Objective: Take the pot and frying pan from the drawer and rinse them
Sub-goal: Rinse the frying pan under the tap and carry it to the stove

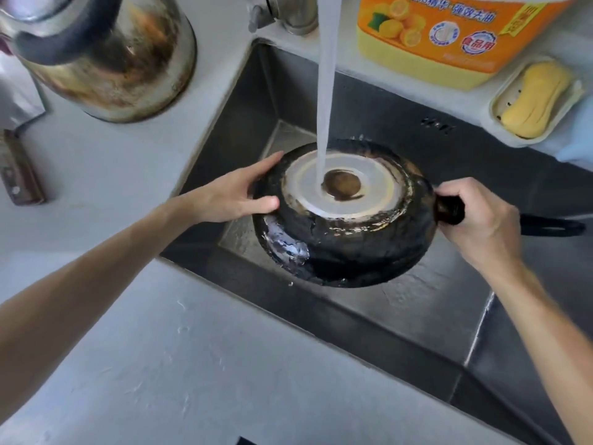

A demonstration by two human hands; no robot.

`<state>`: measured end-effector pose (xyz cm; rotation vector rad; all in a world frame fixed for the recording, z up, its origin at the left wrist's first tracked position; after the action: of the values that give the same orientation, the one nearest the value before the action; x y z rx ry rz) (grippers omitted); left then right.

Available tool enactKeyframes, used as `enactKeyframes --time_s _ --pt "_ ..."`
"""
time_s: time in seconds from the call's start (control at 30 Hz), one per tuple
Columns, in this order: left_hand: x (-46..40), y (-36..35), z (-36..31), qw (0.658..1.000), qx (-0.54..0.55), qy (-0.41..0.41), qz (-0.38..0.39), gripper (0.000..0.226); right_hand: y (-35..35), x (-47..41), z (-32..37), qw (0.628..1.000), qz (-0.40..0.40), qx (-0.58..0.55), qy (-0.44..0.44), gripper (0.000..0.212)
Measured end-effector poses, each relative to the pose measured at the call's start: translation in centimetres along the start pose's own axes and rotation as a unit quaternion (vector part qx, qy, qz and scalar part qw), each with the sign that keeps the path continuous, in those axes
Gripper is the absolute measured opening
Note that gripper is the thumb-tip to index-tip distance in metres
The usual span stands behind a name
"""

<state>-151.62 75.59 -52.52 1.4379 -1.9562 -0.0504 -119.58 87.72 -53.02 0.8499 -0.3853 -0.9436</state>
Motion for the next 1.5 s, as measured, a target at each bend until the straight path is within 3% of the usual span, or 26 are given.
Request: enactKeyframes --time_s 0.17,0.3,0.43,0.57,0.67,0.83,0.97,1.13,1.3,1.4,1.5 --pt "1.1 0.4 0.9 0.998 -0.050 -0.011 0.022 0.140 0.0 -0.9 0.4 0.999 0.016 -0.017 -0.031 0.028" --pt "1.6 1.0 0.5 0.990 -0.132 -0.043 -0.025 0.143 -0.2 -1.4 0.4 0.990 0.066 -0.075 -0.104 0.038" --pt "1.9 1.6 0.4 0.979 -0.173 -0.066 -0.082 0.141 -0.2 -1.6 0.4 0.974 0.126 -0.167 -0.088 0.071" --pt "2.3 2.5 0.8 0.976 -0.195 -0.048 -0.089 0.142 -0.8 -2.0 0.3 0.957 0.246 -0.133 -0.082 0.110" --pt "2.8 2.6 1.2 0.972 -0.218 -0.035 -0.077 0.147 -1.6 -2.2 0.7 0.949 0.278 -0.132 -0.063 0.125" --pt "3.7 3.4 -0.4 0.964 -0.245 -0.051 -0.088 0.145 -2.8 -2.5 0.8 0.946 0.280 -0.151 -0.060 0.129" --pt "4.2 5.0 -3.2 0.948 -0.291 -0.081 -0.106 0.138 -4.8 -1.9 0.4 0.918 0.306 -0.235 -0.092 0.121" --pt "4.2 5.3 -2.7 0.980 -0.192 0.014 -0.057 0.145 -4.6 -2.2 0.1 0.906 0.312 -0.260 -0.119 0.122" --pt "3.7 0.3 1.2 0.993 -0.119 0.001 0.014 0.141 -0.1 -4.9 1.4 0.937 0.308 -0.150 -0.067 0.126" --pt "2.4 -1.6 1.7 0.991 -0.130 -0.030 -0.033 0.140 1.8 -5.5 1.8 0.965 0.260 -0.006 -0.028 0.127" --pt "1.8 -1.6 1.7 0.979 -0.168 -0.070 -0.096 0.140 2.4 -4.9 2.3 0.977 0.193 0.069 0.051 0.130"
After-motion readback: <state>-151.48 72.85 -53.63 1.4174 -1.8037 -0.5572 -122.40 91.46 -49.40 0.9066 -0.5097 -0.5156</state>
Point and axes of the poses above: each hand's wrist, its own x-axis away from the middle knuckle, its own y-axis out of the back of the hand, z = x × y, the point moved 2 cm from there along -x, towards the middle knuckle, and after that the axes turned 9 degrees about -x, right-handed, at the moved point
